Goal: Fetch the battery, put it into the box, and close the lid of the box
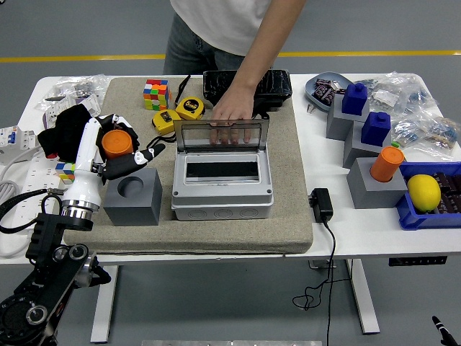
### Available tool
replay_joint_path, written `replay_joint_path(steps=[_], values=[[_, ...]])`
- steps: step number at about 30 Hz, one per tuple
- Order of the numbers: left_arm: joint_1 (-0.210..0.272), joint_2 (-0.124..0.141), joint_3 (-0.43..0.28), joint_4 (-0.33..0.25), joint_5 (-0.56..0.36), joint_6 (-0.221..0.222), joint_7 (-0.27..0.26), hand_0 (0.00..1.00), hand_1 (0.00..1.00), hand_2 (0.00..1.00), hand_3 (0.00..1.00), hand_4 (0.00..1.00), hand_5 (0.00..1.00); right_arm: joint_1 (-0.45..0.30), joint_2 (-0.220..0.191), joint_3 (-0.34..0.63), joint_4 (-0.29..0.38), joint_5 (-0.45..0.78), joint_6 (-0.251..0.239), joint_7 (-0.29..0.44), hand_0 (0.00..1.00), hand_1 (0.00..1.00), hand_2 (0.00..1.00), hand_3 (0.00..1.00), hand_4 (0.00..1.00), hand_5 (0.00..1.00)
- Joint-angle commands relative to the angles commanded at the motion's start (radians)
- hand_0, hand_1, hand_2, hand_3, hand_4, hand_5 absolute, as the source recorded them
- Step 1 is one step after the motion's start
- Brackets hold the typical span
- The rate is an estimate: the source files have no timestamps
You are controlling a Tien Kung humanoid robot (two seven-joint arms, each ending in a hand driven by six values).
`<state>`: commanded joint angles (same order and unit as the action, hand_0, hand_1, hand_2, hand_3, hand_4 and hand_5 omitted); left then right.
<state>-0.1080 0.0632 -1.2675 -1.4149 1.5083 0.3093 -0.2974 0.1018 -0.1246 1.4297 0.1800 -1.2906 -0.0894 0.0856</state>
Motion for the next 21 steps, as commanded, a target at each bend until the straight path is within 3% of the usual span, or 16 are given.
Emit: replay_joint_path(steps=[1,2,13,21], values=[[-0.006,0.007,0.014,-0.008,0.031,0.01,0.002,0.045,0.002,0.019,0.031,0.998,0.154,0.0,0.0,0.001,0.0,0.0,0.0,0.0,0.88,0.862,0.811,0.854,0.998,0.998],[-0.009,0.011,0.022,-0.013,0.053,0.015,0.002,0.044,0.002,0.002,0.007,0.998,0.259,0.0,-0.001,0.001,0.0,0.0,0.0,0.0,0.88,0.862,0.811,0.854,0.998,0.998],[-0.085,0.071,0.182,-0.049,0.392,0.068,0.052,0.044,0.002,0.002,0.005,0.998,0.278,0.003,-0.005,0.004,0.0,-0.002,0.0,0.001,0.88,0.862,0.811,0.854,0.998,0.998],[-0.148,0.09,0.307,-0.017,0.494,0.104,0.058,0.036,0.002,0.002,0.004,0.998,0.269,0.004,-0.007,0.008,0.0,-0.007,0.0,0.0,0.88,0.863,0.811,0.853,0.998,0.998]])
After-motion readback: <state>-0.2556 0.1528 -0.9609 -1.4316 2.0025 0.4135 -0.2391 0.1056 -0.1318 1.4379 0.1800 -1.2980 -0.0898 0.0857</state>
